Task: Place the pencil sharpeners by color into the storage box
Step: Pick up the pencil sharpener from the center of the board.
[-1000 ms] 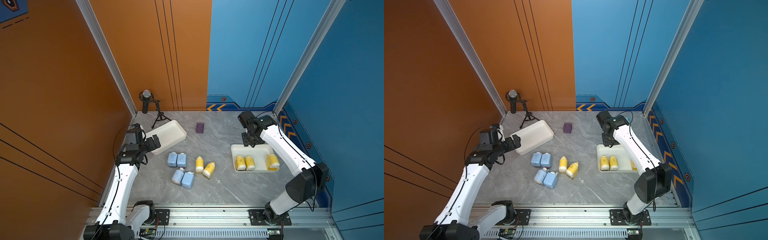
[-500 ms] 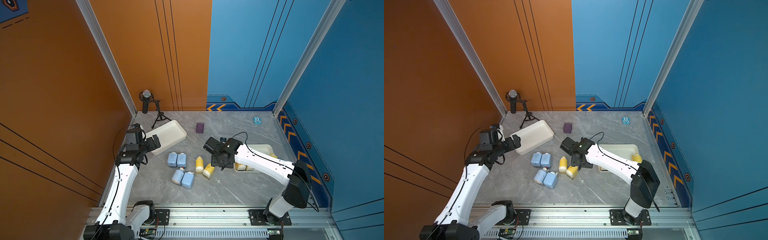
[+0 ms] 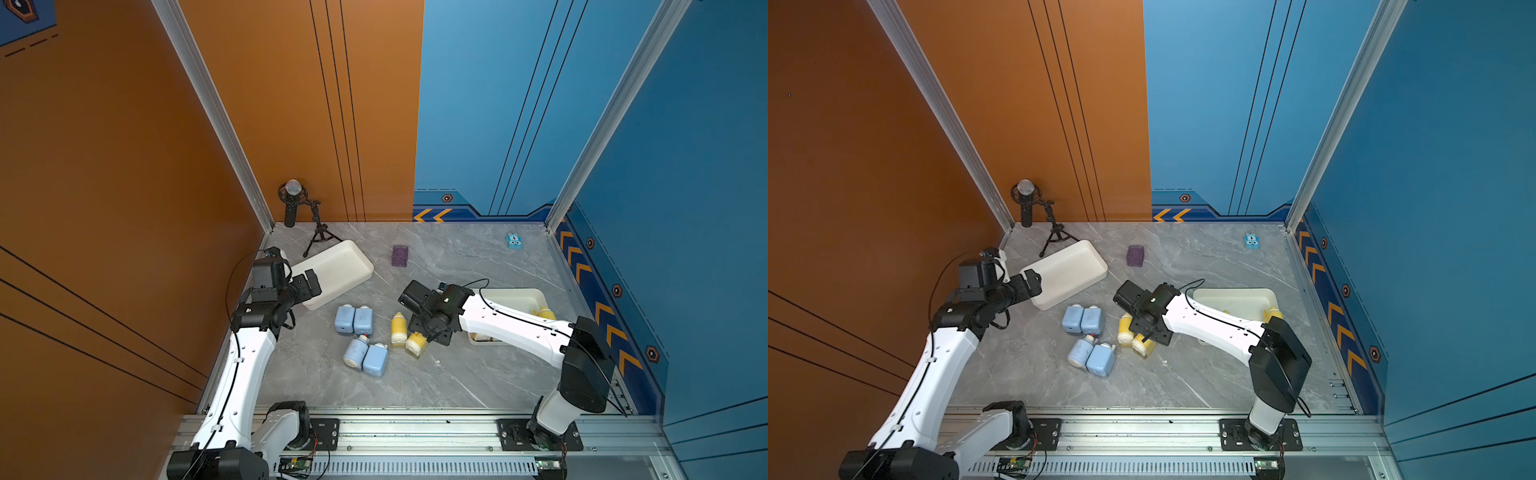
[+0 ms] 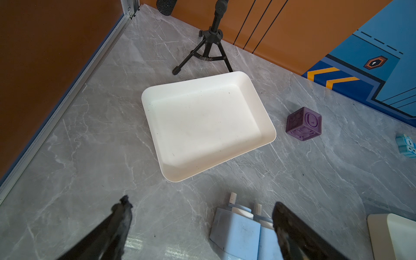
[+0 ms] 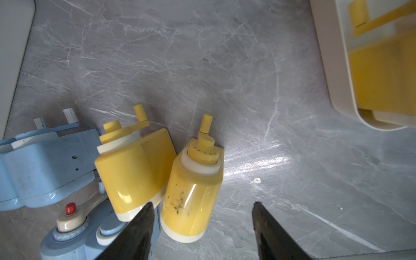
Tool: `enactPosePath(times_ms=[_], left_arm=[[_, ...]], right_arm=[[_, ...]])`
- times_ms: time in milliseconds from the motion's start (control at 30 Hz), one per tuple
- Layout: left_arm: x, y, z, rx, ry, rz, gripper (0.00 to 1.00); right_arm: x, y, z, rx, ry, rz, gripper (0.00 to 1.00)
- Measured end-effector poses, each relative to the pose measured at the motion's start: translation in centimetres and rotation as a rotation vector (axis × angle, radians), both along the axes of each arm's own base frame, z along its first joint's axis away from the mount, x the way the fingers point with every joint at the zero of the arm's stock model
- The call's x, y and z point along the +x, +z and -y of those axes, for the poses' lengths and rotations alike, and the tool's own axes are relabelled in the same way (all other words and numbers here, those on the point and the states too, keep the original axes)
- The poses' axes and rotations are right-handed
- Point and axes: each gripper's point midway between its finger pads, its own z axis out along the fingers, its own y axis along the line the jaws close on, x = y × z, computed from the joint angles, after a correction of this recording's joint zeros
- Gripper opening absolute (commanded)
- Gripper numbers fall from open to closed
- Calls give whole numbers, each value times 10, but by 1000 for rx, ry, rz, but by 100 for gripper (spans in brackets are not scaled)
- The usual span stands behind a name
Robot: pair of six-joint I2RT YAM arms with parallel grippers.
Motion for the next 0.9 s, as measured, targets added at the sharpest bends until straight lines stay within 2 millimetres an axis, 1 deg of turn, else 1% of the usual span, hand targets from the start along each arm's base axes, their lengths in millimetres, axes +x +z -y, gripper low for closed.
enactPosePath(times_ms=[133,400,600,900], left_arm=[[0,0,0,0,0,0,98],[0,0,0,0,0,0,98],[0,0,0,0,0,0,98],[0,0,0,0,0,0,98]], right_arm=[[-1,-10,-3,-4,-10,-25,70],[-4,-18,-2,-16,-18,-45,70],[-4,-31,-5,-32,-15,-63,69],[-5,-48,-10,-45,-7,-99,63]])
